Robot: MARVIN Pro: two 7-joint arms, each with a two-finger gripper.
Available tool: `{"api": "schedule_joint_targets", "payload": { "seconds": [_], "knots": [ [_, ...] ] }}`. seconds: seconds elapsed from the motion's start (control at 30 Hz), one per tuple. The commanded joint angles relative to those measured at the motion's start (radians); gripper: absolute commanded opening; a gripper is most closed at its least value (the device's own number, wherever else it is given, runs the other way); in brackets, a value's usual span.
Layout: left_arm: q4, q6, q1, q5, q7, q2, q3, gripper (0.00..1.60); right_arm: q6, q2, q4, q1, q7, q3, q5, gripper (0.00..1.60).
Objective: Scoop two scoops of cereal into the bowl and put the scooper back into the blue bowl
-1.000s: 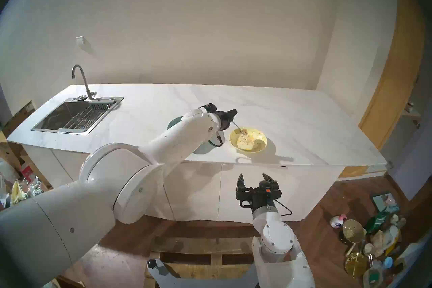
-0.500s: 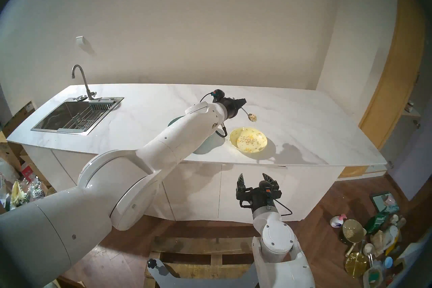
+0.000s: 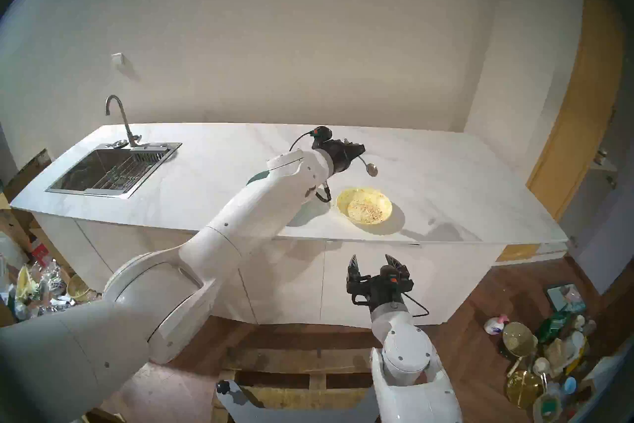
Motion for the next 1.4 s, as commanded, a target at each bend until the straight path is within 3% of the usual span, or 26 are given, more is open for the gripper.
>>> {"api": "schedule_joint_targets", "payload": {
  "seconds": [0.0, 0.37, 0.53, 0.77, 0.8, 0.97, 1.1, 1.37],
  "knots": [
    [-0.043, 0.01, -0.01, -0.007, 0.008, 0.01, -0.014, 0.0, -0.005, -0.002, -0.026, 0.005, -0.001, -0.001, 0.001, 1.6],
    [-0.075, 0.029, 0.011, -0.001, 0.019, 0.035, -0.005, 0.0, -0.005, -0.002, -0.025, 0.005, 0.0, -0.001, 0.001, 1.6],
    [-0.09, 0.057, 0.036, -0.042, 0.048, 0.029, -0.04, 0.0, -0.005, -0.002, -0.025, 0.005, 0.0, -0.001, 0.001, 1.6],
    [-0.136, 0.115, 0.084, -0.141, 0.108, 0.016, -0.15, 0.0, -0.005, -0.002, -0.025, 0.005, 0.0, -0.001, 0.001, 1.6],
    [-0.161, 0.144, 0.102, -0.176, 0.129, 0.014, -0.191, 0.0, -0.005, -0.002, -0.025, 0.005, 0.0, -0.001, 0.001, 1.6],
    [-0.258, 0.189, 0.153, -0.223, 0.176, 0.031, -0.24, 0.0, -0.005, -0.002, -0.025, 0.005, 0.0, -0.001, 0.001, 1.6],
    [-0.316, 0.251, 0.199, -0.289, 0.255, 0.021, -0.315, 0.0, -0.005, -0.002, -0.025, 0.005, 0.0, -0.001, 0.001, 1.6],
    [-0.389, 0.275, 0.243, -0.297, 0.29, 0.042, -0.369, 0.0, -0.005, -0.002, -0.025, 0.005, 0.0, -0.001, 0.001, 1.6]
  ]
}}
